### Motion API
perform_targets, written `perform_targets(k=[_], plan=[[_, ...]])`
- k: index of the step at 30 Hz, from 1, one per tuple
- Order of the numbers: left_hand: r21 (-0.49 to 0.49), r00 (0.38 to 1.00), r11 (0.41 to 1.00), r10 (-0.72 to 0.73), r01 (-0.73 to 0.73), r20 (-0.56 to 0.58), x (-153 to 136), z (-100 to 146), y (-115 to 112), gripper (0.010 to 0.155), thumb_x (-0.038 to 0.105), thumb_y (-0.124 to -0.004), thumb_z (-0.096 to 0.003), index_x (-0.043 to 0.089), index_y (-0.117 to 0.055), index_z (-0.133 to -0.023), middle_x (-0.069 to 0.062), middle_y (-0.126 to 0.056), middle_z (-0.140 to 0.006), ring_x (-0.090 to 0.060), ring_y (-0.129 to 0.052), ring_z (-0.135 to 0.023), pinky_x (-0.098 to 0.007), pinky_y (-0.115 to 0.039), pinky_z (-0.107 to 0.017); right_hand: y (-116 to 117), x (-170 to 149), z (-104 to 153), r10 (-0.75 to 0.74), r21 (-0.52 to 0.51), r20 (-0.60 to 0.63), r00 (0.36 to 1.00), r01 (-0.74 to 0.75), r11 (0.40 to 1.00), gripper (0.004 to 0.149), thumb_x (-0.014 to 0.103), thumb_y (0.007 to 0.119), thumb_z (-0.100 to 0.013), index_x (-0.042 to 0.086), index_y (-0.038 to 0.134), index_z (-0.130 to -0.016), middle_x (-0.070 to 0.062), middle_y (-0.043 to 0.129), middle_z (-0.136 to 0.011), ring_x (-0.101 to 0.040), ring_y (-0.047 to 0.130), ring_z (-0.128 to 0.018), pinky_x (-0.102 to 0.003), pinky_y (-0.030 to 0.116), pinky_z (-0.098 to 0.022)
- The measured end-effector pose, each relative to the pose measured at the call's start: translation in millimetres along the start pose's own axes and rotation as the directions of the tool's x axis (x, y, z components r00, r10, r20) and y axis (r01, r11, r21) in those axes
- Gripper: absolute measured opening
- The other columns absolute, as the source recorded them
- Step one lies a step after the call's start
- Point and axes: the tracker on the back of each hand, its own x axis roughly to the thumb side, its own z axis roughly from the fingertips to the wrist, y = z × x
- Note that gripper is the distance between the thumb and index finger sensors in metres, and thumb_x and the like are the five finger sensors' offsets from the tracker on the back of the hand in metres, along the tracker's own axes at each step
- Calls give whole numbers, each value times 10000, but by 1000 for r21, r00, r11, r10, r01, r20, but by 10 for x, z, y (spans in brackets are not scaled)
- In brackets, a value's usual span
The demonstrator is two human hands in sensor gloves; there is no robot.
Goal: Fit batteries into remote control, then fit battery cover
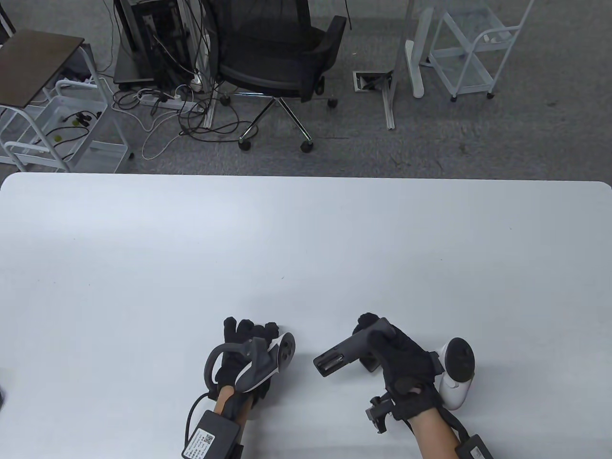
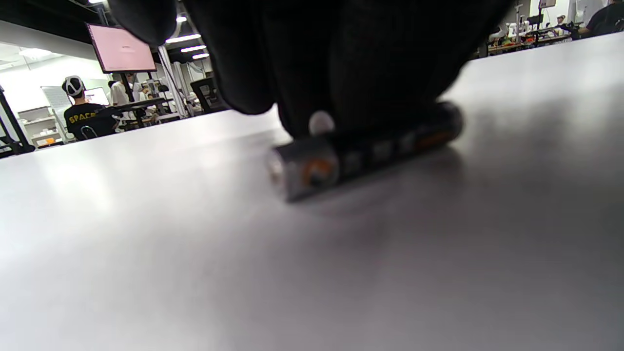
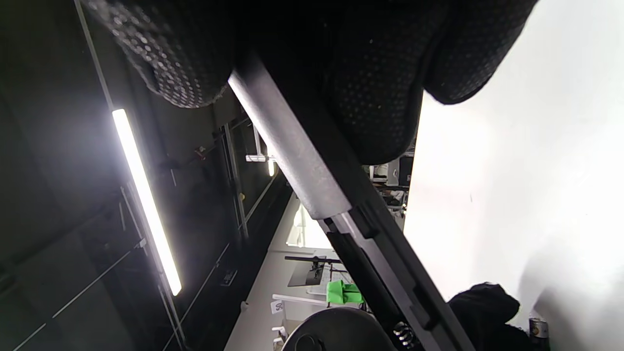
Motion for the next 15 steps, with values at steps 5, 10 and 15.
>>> perform_targets(k=[5,10,15], plan=[[60,997,995,78,-78,4,-92,91,127,609,445,-932,-414,373,-736,-986,27,-998,-836,-288,-871,-937,-607,-590,-834,-38,-44,-2,22,-61,-46,999,-25,998,597,435,866,-446,87,805,-927,-163,968,-806,-289,1038,-526,-554,773,-543],[194,959,940,268,-281,90,-126,305,382,540,453,-905,-431,378,-770,-948,28,-993,-827,-287,-877,-927,-611,-599,-829,-34,-122,-18,42,-75,-104,994,-49,996,601,437,861,-449,78,801,-928,-170,968,-802,-279,1045,-516,-544,782,-536],[218,863,846,427,-486,269,-31,514,526,558,473,-897,-428,346,-735,-946,67,-996,-817,-240,-890,-931,-595,-617,-828,37,-198,-28,48,-52,-160,986,-56,997,606,438,859,-451,68,800,-928,-179,968,-798,-272,1053,-506,-535,794,-527]])
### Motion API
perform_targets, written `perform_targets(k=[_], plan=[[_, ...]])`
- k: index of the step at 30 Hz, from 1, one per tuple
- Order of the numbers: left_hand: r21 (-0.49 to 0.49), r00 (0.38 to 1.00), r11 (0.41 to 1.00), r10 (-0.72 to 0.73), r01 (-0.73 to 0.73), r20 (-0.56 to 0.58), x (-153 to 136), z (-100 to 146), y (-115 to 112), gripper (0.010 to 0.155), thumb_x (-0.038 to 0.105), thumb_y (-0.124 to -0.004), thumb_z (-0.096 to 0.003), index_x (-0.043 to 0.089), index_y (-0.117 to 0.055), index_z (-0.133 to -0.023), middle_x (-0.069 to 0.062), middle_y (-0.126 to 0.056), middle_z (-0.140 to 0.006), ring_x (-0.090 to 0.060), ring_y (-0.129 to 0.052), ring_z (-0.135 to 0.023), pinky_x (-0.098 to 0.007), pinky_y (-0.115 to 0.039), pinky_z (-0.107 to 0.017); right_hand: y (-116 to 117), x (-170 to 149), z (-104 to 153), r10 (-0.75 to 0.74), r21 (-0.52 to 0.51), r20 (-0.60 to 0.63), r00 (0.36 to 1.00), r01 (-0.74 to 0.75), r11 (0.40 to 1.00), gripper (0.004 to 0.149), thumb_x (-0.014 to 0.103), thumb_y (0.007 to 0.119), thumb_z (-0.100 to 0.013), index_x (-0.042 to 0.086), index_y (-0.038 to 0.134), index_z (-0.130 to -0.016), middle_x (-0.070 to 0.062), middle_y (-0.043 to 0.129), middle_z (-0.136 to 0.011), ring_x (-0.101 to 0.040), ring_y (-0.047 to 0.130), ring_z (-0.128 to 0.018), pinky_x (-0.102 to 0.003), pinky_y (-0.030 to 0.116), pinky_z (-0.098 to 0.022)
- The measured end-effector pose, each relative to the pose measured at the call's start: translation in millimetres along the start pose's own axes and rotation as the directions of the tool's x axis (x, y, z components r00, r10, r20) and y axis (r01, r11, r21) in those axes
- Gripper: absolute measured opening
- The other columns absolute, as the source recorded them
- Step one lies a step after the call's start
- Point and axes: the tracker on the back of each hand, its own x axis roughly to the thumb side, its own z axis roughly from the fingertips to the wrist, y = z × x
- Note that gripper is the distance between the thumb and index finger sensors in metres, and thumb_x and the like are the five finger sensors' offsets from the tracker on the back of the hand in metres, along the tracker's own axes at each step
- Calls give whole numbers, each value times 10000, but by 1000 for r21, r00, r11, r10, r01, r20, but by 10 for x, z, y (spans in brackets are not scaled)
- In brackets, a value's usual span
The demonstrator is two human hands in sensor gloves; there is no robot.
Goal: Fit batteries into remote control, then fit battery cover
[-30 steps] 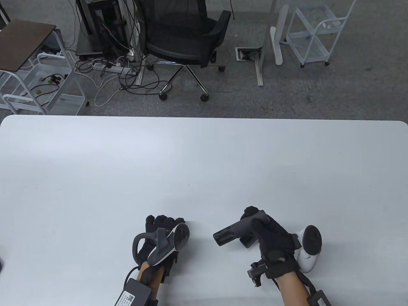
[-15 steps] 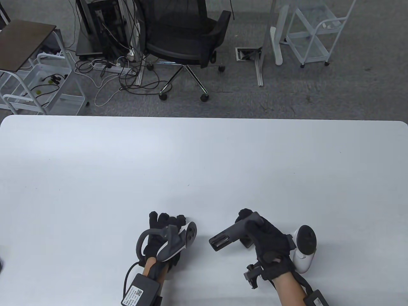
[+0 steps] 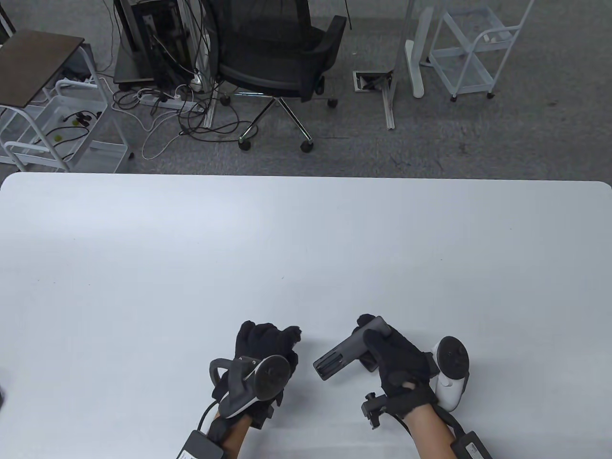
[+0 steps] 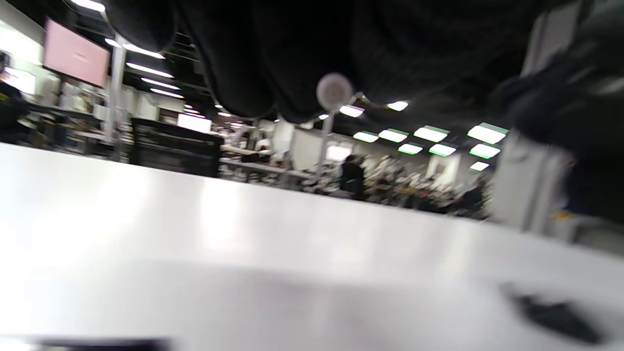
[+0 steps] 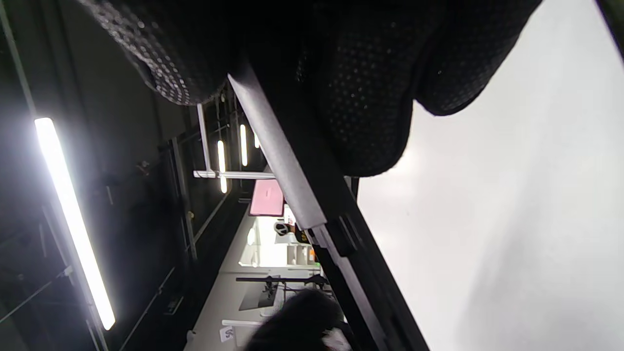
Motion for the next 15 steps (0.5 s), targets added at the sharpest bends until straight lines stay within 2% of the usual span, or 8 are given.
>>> perform_targets(k=[3,6,8,12,15], plan=[[46,992,993,104,-107,74,105,59,65,552,478,-894,-434,350,-719,-942,81,-987,-822,-227,-878,-941,-590,-611,-833,70,-47,-9,28,25,-31,999,-27,999,611,440,857,-452,60,801,-927,-183,972,-792,-266,1058,-499,-527,805,-521],[40,980,987,152,-158,128,194,92,66,540,476,-891,-437,352,-720,-934,85,-983,-821,-224,-870,-946,-591,-606,-833,133,-67,-11,32,49,-41,999,-30,998,613,443,856,-452,59,799,-927,-183,972,-791,-258,1062,-495,-520,812,-518],[22,979,990,137,-141,149,253,104,44,530,469,-890,-438,352,-728,-929,83,-984,-820,-226,-865,-952,-594,-600,-834,158,-75,-6,32,51,-44,999,-30,998,613,445,855,-452,58,802,-923,-182,976,-785,-251,1065,-489,-513,817,-517],[25,984,1000,-15,11,179,346,119,-15,515,456,-886,-441,366,-737,-926,83,-958,-849,-240,-821,-988,-604,-570,-840,177,-76,22,10,3,-61,998,-10,1000,607,447,857,-449,51,817,-907,-177,994,-752,-243,1071,-460,-506,826,-503],[19,981,999,-49,46,186,383,123,-40,508,441,-887,-445,376,-747,-930,78,-934,-875,-262,-789,-1010,-612,-556,-842,178,-81,25,5,-5,-68,998,-5,1000,603,446,858,-449,51,819,-902,-171,997,-746,-239,1073,-458,-503,831,-501]])
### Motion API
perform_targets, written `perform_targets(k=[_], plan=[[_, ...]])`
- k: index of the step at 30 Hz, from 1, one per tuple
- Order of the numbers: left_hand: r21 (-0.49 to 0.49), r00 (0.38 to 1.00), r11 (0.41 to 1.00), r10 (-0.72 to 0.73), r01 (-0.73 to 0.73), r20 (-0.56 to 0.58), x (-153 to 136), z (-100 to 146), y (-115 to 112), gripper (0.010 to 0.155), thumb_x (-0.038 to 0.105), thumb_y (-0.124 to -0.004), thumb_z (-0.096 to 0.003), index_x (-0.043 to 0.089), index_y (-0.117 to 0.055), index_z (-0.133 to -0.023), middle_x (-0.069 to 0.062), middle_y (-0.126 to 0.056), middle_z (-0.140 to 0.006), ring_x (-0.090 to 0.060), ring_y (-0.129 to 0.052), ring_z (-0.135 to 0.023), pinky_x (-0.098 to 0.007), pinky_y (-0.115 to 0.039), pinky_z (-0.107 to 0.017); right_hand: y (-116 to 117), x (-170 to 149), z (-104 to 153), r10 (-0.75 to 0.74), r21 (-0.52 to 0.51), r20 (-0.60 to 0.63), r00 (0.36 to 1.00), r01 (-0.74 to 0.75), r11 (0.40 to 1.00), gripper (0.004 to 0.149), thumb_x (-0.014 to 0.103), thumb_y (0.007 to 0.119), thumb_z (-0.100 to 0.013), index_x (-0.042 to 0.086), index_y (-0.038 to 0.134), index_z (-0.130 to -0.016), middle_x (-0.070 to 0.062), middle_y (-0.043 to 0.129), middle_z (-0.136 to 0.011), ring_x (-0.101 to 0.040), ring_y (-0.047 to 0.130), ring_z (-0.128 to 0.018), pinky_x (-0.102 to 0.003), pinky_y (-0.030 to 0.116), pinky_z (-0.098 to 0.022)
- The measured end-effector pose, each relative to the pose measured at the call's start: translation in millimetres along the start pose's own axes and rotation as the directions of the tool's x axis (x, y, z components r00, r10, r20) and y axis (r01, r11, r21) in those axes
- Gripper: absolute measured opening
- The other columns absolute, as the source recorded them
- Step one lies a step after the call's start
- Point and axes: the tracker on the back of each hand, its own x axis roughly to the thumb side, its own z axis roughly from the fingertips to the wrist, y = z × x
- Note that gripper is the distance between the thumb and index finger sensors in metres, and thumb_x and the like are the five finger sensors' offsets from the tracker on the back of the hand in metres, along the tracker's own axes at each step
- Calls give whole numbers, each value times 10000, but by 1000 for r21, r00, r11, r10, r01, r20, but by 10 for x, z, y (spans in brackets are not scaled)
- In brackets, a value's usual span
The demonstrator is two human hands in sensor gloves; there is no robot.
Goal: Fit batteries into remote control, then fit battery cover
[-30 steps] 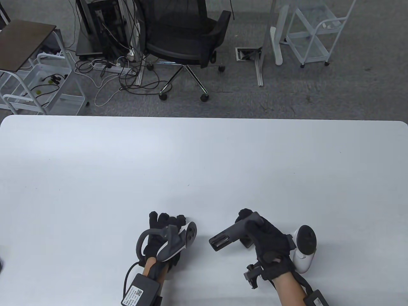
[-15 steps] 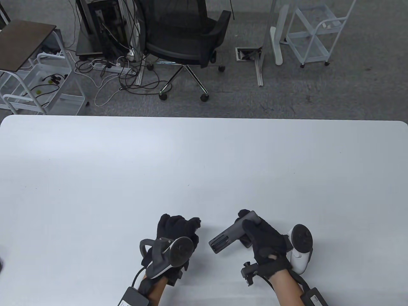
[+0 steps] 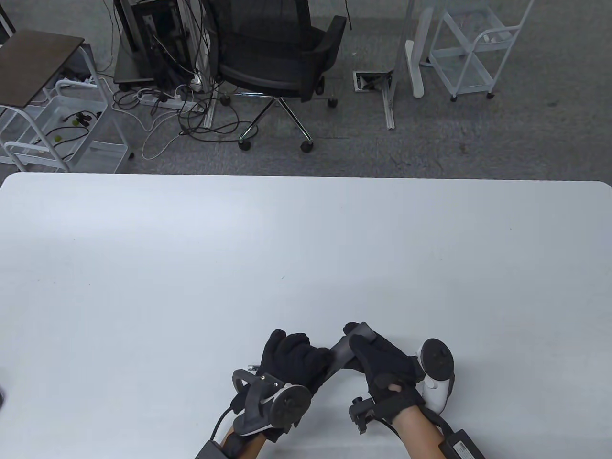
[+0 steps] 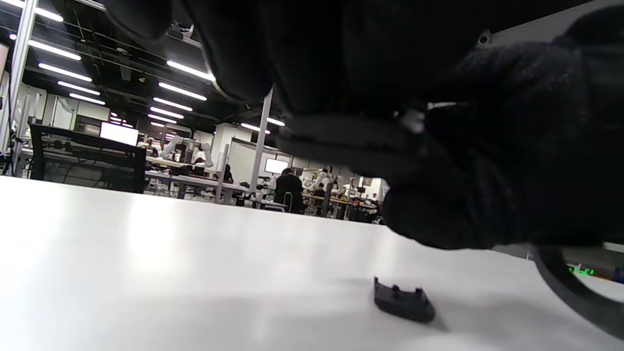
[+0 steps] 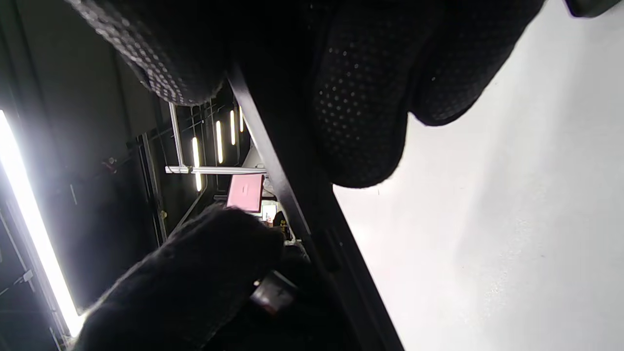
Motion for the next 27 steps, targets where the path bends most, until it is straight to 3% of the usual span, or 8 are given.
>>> perform_targets(k=[13,27], plan=[[-17,1000,1000,-18,18,-3,7,16,17,522,431,-879,-445,427,-708,-939,78,-878,-956,-283,-758,-1037,-611,-555,-842,-13,30,17,-19,2,-7,1000,19,1000,592,430,859,-453,31,829,-889,-189,1008,-718,-249,1074,-423,-498,836,-492],[-88,988,984,155,-154,3,-65,-1,7,458,465,-771,-478,446,-764,-936,-7,-850,-1035,-345,-712,-1067,-637,-535,-838,-140,79,43,-95,-27,-42,995,94,995,576,405,841,-466,5,832,-879,-210,1005,-696,-259,1063,-394,-489,840,-479]])
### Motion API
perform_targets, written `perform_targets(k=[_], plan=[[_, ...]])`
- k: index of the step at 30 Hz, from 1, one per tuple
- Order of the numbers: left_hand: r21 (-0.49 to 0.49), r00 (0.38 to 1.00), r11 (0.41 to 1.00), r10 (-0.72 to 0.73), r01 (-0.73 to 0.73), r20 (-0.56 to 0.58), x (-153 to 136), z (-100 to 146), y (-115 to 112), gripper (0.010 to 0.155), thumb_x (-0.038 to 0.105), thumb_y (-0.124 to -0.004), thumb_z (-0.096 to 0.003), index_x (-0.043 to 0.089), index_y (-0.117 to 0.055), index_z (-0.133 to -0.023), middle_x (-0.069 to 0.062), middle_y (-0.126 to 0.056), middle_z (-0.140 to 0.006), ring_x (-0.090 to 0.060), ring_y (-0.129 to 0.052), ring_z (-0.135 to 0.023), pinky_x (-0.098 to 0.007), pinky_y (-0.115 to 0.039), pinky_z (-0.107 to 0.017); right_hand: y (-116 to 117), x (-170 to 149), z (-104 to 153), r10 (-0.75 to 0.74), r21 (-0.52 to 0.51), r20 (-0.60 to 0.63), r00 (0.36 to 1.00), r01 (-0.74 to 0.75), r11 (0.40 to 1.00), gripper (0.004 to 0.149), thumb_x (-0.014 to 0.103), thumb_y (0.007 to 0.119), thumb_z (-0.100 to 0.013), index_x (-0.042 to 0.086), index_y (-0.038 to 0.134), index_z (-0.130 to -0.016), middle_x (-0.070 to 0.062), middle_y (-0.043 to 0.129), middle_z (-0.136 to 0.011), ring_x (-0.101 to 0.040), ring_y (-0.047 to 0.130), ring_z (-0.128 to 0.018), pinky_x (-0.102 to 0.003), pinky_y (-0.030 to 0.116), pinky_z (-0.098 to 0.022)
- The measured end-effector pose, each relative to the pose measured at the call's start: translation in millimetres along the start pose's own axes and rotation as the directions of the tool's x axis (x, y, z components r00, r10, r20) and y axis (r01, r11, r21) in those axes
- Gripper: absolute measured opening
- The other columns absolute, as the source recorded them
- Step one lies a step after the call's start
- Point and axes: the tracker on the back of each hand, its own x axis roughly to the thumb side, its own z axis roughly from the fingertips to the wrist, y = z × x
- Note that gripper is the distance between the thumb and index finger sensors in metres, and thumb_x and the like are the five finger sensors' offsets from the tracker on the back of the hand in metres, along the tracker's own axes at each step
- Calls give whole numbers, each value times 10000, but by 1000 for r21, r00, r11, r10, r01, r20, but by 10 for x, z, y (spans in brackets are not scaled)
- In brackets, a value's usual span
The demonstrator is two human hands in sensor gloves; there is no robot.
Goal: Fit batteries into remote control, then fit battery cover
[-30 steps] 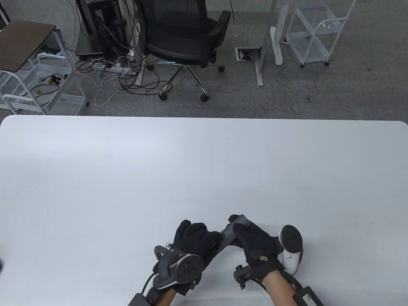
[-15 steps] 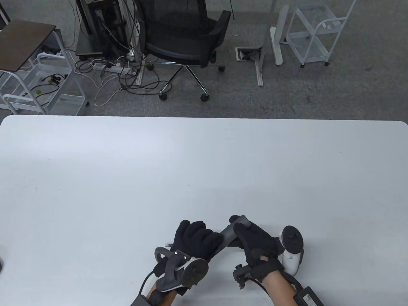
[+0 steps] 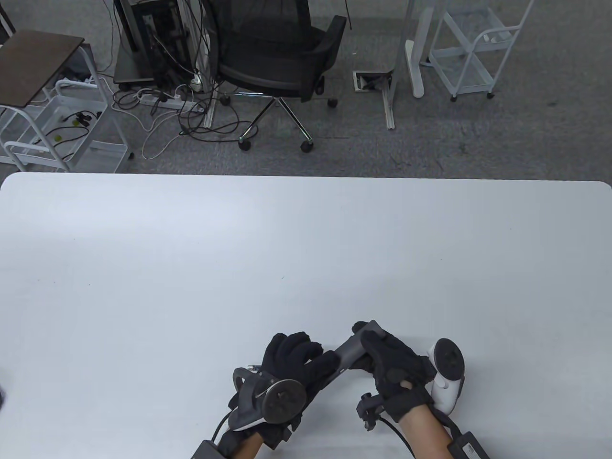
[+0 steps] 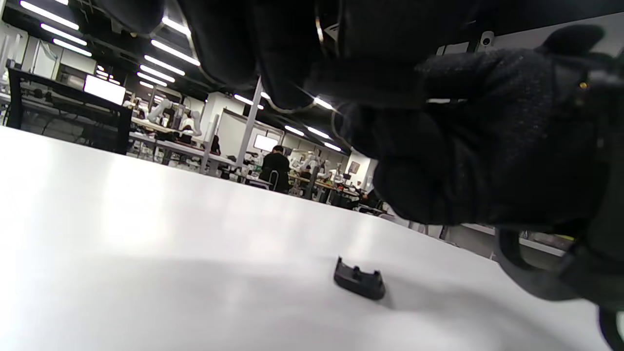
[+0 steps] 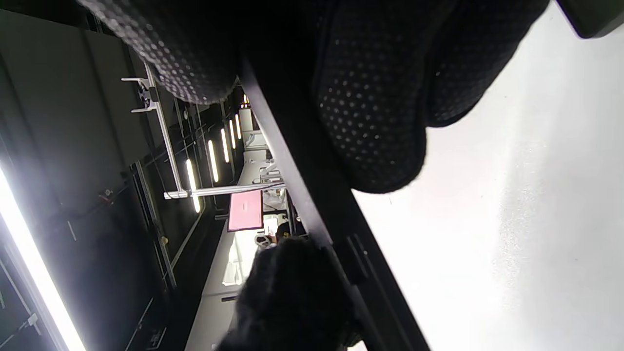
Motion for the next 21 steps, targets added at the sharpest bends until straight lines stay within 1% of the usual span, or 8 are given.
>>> perform_targets(k=[2,5,7,9,11,13,17,21], plan=[[-15,1000,1000,26,-26,0,-24,8,-14,462,468,-769,-477,441,-764,-938,-8,-859,-1029,-345,-718,-1065,-638,-537,-838,-8,28,1,20,11,10,1000,-20,1000,578,402,844,-465,3,830,-882,-215,1003,-699,-265,1061,-398,-497,834,-479],[-16,998,998,61,-61,2,-83,29,-21,535,481,-771,-468,452,-708,-999,-4,-856,-1026,-338,-720,-1062,-633,-535,-839,-27,99,16,85,2,70,994,-85,996,586,412,839,-465,15,818,-895,-201,998,-720,-255,1066,-425,-502,827,-492],[27,998,999,28,-27,-50,-164,37,41,559,475,-781,-462,384,-714,-1010,6,-866,-1011,-329,-739,-1050,-626,-547,-837,-59,138,25,99,-14,99,990,-98,995,588,420,834,-466,25,814,-901,-191,996,-728,-250,1066,-432,-502,824,-497],[31,991,999,-37,42,-131,-264,48,112,552,462,-805,-460,373,-734,-1000,7,-877,-1002,-332,-755,-1041,-627,-555,-832,-112,153,25,81,-36,106,991,-78,996,587,418,835,-466,31,810,-906,-191,989,-739,-258,1058,-446,-514,812,-504],[-29,964,991,-137,133,-228,-368,63,139,563,453,-831,-458,363,-736,-1006,6,-884,-998,-339,-756,-1042,-633,-551,-833,-169,150,19,57,-61,100,993,-52,997,587,418,835,-466,34,807,-909,-192,986,-742,-264,1052,-451,-521,803,-508],[-130,916,962,-268,239,-298,-496,58,125,563,444,-854,-453,370,-744,-1000,22,-893,-991,-335,-763,-1042,-631,-557,-833,-228,143,8,37,-84,95,995,-29,996,588,415,836,-466,32,804,-912,-195,981,-748,-270,1046,-457,-528,794,-512],[-310,861,923,-341,230,-377,-688,29,2,593,422,-900,-441,366,-733,-1007,29,-883,-997,-336,-757,-1046,-629,-552,-836,-295,140,1,42,-113,94,995,-32,993,588,414,835,-465,39,802,-915,-193,975,-756,-278,1039,-468,-539,781,-523],[-399,834,883,-404,248,-375,-766,1,-119,610,400,-936,-425,367,-740,-1002,43,-886,-994,-326,-767,-1042,-620,-565,-835,-311,128,-8,30,-111,86,996,-21,994,588,414,835,-466,37,801,-916,-195,974,-756,-279,1038,-467,-541,779,-522]])
